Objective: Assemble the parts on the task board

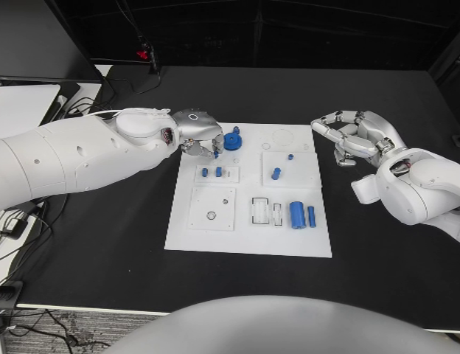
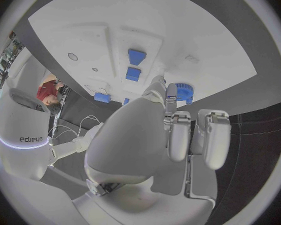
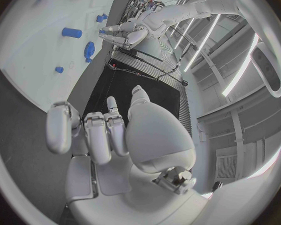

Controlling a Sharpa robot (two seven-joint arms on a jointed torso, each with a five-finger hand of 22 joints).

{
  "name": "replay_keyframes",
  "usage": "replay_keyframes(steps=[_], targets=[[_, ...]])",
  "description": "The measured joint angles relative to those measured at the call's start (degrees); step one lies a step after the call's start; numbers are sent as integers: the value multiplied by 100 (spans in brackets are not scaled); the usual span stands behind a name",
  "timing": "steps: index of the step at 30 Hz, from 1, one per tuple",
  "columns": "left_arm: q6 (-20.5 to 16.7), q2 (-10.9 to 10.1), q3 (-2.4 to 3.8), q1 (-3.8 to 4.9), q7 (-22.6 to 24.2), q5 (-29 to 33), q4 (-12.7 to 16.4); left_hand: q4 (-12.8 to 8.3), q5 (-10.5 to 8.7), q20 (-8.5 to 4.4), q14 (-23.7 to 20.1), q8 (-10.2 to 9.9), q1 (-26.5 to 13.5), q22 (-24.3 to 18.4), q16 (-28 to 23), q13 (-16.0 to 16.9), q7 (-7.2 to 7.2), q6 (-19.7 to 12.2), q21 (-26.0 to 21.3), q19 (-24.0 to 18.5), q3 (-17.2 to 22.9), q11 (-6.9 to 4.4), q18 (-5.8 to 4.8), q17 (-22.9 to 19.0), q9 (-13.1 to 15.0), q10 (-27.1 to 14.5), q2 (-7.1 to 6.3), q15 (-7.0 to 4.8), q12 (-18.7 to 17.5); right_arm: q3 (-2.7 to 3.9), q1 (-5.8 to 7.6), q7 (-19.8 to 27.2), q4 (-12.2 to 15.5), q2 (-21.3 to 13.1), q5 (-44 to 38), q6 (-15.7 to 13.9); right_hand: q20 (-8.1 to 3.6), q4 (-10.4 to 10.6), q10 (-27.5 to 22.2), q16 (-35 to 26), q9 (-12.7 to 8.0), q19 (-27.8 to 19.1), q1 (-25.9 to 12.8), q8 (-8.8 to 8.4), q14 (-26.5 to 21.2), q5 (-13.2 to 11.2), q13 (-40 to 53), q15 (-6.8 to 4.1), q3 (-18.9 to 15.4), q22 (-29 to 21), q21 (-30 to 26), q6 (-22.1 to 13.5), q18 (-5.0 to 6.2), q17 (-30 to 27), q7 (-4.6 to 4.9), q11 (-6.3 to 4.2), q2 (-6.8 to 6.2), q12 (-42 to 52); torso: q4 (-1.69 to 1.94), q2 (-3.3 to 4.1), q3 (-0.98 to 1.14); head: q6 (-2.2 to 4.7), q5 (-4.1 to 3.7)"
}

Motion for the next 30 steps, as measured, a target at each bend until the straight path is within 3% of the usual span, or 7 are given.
replay_keyframes(steps=[30], targets=[[222, 104, 4, -24, -5, 3, -121, -1, -15, 0, 0, 20, 2, 0, 0, 0, 15, -14, 0, 0, -2, 0, 0, 0, -8, 0, -18, 0, 0, 0, -1, -4, 0, 8, 0, 3, 0, 0, 0, 0, -4, 0, 0, 0, 0, 0, 3, 0, 0, 0, 0, 0, 0, 0, 0, 0, 0, 0, 1, 0, 1, 0, -6]])
